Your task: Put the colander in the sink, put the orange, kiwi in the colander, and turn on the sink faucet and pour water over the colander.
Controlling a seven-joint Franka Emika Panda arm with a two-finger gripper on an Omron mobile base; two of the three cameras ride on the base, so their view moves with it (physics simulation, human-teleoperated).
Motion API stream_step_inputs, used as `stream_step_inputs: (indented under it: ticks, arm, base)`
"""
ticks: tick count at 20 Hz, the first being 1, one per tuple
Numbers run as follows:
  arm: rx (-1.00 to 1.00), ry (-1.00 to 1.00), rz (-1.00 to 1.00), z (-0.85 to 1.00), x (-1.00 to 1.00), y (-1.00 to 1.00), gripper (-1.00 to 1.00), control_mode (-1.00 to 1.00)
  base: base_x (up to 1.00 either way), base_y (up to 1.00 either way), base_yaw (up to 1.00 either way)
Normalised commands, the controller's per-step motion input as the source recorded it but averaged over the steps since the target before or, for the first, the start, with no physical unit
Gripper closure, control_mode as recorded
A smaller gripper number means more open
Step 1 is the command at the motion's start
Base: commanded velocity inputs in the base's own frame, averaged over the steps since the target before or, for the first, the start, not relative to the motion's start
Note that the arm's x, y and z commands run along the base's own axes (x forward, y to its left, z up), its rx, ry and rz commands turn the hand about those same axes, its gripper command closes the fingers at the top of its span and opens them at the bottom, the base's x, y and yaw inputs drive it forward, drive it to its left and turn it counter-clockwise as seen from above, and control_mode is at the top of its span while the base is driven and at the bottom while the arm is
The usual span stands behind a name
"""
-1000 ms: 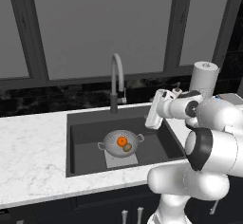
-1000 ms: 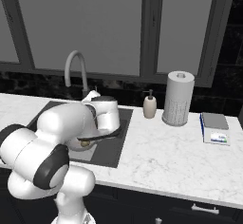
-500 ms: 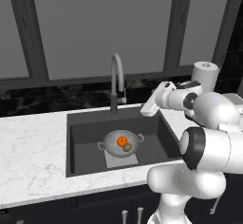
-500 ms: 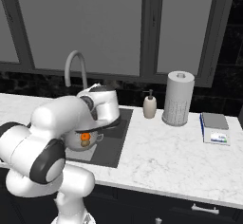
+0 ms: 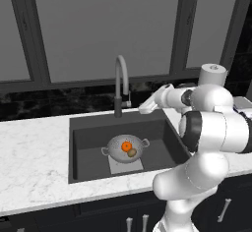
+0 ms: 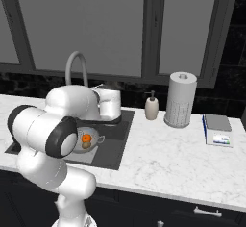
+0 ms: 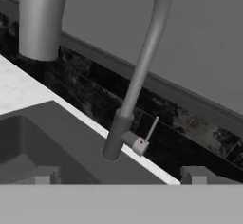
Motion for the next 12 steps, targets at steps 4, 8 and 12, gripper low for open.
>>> stream_step_inputs:
  ticks: [4,8,12]
  arm:
    - [0.2,0.0,0.09,-0.14,0.31,-0.22,-1.0,-1.0]
    - [0.22,-0.06,0.08,-0.3,0.25,-0.27,-1.0,-1.0]
    - [0.12,-0.12,0.08,-0.25,0.36,-0.03,-1.0,-1.0]
  base:
    - [0.0,0.0,0.0]
    - [0.0,0.0,0.0]
    - [0.0,0.0,0.0]
